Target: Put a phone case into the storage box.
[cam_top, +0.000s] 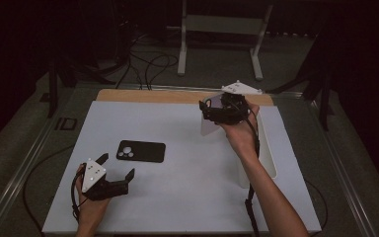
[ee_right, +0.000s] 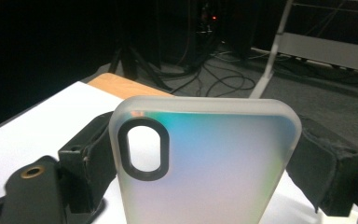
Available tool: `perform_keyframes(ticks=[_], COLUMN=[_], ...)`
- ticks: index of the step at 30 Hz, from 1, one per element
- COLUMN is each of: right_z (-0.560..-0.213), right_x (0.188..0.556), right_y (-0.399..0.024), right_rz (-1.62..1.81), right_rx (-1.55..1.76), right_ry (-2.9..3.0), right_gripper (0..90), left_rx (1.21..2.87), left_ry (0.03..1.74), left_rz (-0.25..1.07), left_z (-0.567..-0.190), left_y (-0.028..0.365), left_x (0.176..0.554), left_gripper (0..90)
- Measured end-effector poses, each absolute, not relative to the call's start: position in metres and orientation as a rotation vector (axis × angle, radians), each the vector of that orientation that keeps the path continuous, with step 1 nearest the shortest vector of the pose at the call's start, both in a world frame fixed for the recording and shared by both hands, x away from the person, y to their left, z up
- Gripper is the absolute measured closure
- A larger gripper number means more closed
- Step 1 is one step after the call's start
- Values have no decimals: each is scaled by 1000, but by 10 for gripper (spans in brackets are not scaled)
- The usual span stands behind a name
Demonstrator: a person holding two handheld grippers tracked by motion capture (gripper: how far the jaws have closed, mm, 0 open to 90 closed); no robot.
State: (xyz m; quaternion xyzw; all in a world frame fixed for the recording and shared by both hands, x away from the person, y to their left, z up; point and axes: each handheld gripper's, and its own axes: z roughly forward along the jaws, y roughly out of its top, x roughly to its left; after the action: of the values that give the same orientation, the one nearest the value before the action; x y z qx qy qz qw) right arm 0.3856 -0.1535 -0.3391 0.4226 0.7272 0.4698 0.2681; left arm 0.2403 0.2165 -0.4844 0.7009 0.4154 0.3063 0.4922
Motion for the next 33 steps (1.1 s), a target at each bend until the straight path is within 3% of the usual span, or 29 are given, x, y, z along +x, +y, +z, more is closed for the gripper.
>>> perform_keyframes(ticks=[33], right_z=[-343], right_x=[435], right_y=[-211], right_rz=[1098], right_rx=[1322], right_ry=[1843], right_gripper=[164], left_rx=[1694], left_ry=[1010], left_rz=[747], left_z=[-484], left_y=[217], left_x=[240], left_gripper=[0])
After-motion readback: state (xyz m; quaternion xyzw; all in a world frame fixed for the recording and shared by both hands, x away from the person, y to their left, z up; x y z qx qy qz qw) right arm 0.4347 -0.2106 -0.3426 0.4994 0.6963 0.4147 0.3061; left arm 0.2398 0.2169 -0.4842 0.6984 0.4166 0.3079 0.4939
